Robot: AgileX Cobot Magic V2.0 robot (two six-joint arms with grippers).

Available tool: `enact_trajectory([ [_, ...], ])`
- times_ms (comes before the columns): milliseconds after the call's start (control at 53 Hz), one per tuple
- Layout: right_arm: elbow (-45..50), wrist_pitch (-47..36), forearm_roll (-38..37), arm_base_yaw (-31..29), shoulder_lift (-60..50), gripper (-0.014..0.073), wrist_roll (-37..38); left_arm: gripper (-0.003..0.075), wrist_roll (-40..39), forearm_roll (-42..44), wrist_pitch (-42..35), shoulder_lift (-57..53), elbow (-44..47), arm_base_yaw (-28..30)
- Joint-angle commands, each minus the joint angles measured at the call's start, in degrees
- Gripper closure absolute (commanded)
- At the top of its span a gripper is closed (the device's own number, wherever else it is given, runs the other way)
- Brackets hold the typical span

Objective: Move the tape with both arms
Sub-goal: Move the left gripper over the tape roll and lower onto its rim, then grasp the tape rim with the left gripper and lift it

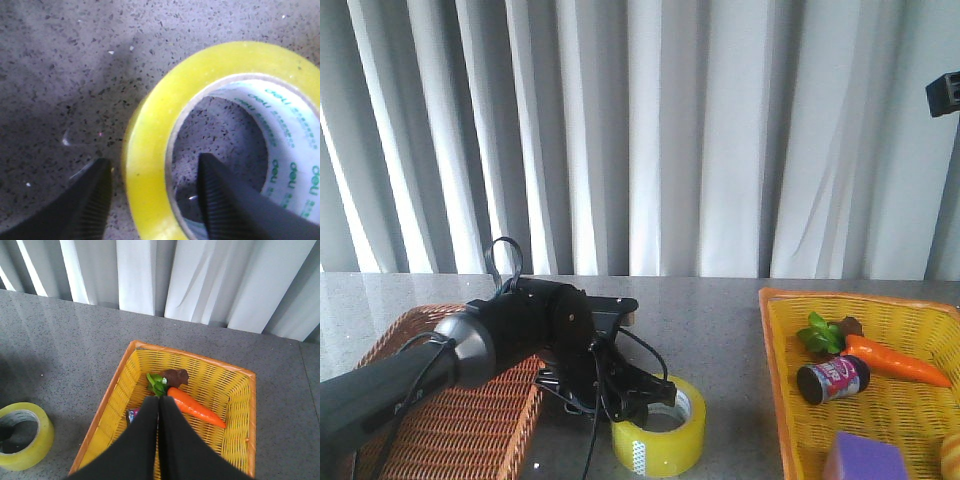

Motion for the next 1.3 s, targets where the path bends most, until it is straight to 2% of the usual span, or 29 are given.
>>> enact_trajectory([
  [0, -1.4, -2.8, -0.3, -0.2, -1.8, 0.0603, -0.1, 0.0492, -1.0, -0.4, -1.7, -3.6, -1.8, 0.0],
  [170, -1.4, -2.8, -0.3, -0.2, -1.8, 0.0603, -0.1, 0.0643, -1.0, -0.6, -1.7, -3.8, -1.8, 0.0],
  [358, -1.4, -2.8, -0.3, -0.2, -1.8, 0.0603, -0.1, 0.0723, -0.9, -0.8, -2.5, -5.1, -1.8, -0.1],
  [603, -1.4, -2.8, -0.3, -0.2, -1.8, 0.0603, -0.1, 0.0727, -0.7, -0.8, -5.1, -10.4, -1.8, -0.2],
  [811, -1.4, -2.8, -0.3, -0.2, -1.8, 0.0603, -0.1, 0.0724, 3.9, 0.0, -7.0, -18.2, -1.8, 0.0],
  [962, -1.4, -2.8, -0.3, -0.2, -1.8, 0.0603, -0.1, 0.0721, 5.1, 5.9, -7.0, -24.3, -1.8, 0.7],
  [1131, -1.4, -2.8, -0.3, -0.2, -1.8, 0.0603, -0.1, 0.0720, 4.1, 8.4, -5.2, -28.8, -1.8, 4.2],
  [1282, -1.4, -2.8, -0.3, -0.2, -1.8, 0.0603, -0.1, 0.0720, 2.0, 8.4, -0.7, -30.7, -1.8, 9.8],
])
